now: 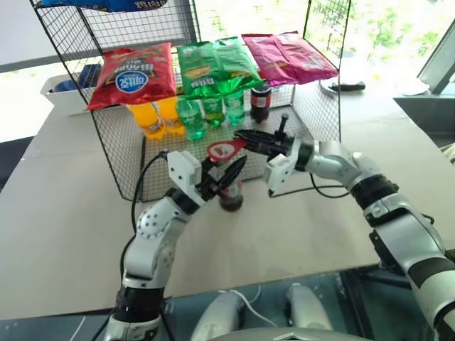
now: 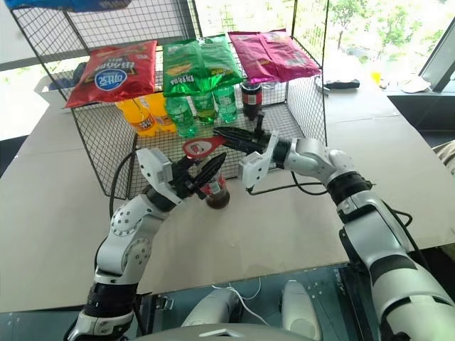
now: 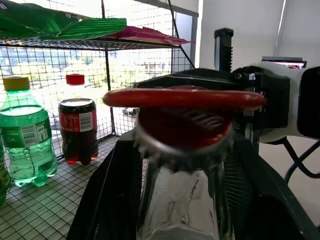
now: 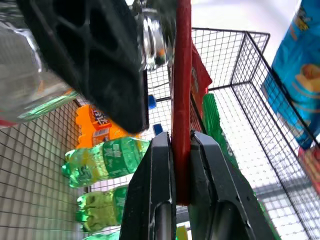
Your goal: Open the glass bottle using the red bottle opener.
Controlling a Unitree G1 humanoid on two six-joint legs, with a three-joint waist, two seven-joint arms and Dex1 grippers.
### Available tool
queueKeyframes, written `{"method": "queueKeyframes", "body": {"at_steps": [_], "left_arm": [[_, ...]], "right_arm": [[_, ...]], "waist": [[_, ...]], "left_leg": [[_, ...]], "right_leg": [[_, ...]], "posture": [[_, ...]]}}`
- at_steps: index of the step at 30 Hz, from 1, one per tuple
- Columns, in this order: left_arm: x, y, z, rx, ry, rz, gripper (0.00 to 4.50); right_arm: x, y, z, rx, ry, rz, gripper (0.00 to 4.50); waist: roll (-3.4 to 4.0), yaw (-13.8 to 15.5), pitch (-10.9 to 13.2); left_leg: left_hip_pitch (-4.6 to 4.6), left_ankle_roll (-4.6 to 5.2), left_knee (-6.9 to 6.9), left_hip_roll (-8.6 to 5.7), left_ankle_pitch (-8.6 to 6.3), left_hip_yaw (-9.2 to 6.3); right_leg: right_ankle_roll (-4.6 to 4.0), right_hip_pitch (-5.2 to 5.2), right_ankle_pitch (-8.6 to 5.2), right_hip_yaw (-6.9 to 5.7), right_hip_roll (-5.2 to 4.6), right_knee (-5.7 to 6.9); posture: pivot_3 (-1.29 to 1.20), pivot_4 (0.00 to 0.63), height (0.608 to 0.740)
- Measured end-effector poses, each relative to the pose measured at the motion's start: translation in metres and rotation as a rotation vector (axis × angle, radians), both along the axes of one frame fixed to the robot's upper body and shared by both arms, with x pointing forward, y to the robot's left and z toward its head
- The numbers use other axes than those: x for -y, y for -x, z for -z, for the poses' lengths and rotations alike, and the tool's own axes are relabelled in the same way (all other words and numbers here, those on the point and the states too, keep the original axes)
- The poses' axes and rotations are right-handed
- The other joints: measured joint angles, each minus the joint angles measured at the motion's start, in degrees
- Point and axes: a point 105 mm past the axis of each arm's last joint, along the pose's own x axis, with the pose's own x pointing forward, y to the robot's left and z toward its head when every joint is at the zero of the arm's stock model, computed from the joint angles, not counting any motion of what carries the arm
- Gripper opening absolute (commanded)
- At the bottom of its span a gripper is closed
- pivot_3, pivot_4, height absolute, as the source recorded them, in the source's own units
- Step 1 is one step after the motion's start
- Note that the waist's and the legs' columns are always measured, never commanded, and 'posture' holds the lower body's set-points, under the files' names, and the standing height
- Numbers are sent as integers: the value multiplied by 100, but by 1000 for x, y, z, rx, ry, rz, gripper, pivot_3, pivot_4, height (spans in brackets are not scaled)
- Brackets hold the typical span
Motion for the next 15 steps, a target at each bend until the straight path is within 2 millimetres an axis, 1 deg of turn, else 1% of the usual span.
{"method": "queueKeyframes", "body": {"at_steps": [13,15], "left_arm": [[2,3,-1,6,2,10,1614],[1,6,1,2,-1,10,1614]], "right_arm": [[9,-2,-4,29,-11,15,0],[8,0,-12,1,-79,4,0]], "waist": [[1,0,2],[0,-6,3]], "left_leg": [[-3,1,-18,2,0,2],[-5,1,-20,5,0,2]], "right_leg": [[-1,-3,-1,1,0,-20],[-2,-3,-1,3,1,-22]], "posture": [[0,150,740],[0,150,740]]}}
